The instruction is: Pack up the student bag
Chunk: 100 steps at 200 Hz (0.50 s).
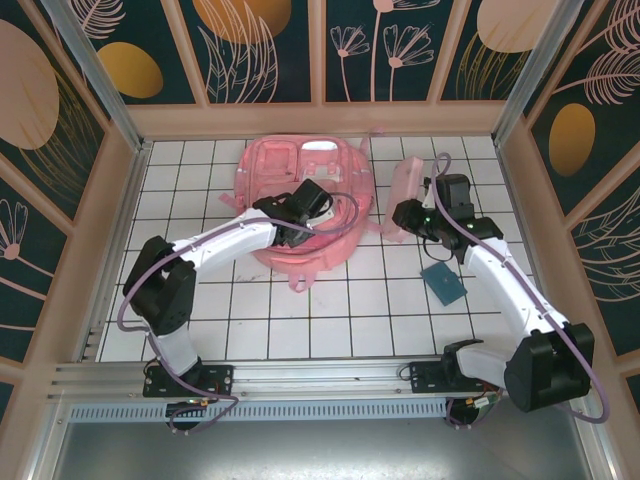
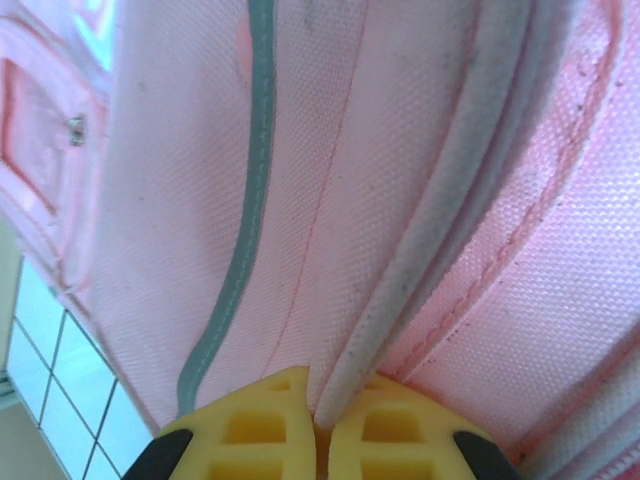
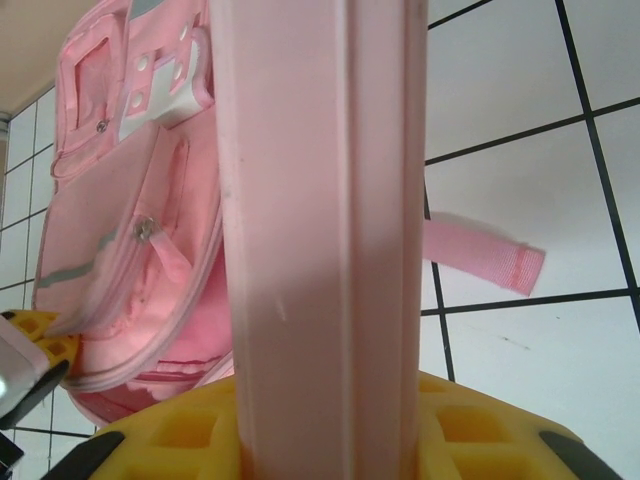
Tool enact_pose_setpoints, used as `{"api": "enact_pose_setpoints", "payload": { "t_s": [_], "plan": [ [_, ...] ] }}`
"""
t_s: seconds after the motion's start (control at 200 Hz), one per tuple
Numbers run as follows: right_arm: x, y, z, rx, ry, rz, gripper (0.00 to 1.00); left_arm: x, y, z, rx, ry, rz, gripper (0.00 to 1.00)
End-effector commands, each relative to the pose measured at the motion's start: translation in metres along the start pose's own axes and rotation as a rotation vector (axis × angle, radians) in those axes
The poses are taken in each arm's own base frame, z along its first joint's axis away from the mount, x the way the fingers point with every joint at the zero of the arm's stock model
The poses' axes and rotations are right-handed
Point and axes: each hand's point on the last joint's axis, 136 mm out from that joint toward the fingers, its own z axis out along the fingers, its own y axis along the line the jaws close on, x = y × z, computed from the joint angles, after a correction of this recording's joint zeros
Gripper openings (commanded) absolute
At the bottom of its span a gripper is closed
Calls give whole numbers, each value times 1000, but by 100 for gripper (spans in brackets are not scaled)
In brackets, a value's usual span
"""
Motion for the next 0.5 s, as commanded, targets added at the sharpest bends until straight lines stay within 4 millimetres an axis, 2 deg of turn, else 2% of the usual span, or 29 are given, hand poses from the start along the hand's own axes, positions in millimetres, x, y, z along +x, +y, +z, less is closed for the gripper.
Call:
{"api": "enact_pose_setpoints", "payload": {
  "t_s": [0.0,0.03,0.34,0.495],
  "plan": [
    [-6,22,-17,-82,-21,-22,20,-25,41,-20,-150,-123,-83,0],
    [-4,24,-17,-96,-11,-21,20,-30,51,-33,-175,-161,-111,0],
    [44,63,-18,-382,185,53,21,-68,95,-75,-265,-360,-347,0],
    [65,89,-12,-530,280,134,21,-86,107,-93,-253,-429,-415,0]
  ]
}}
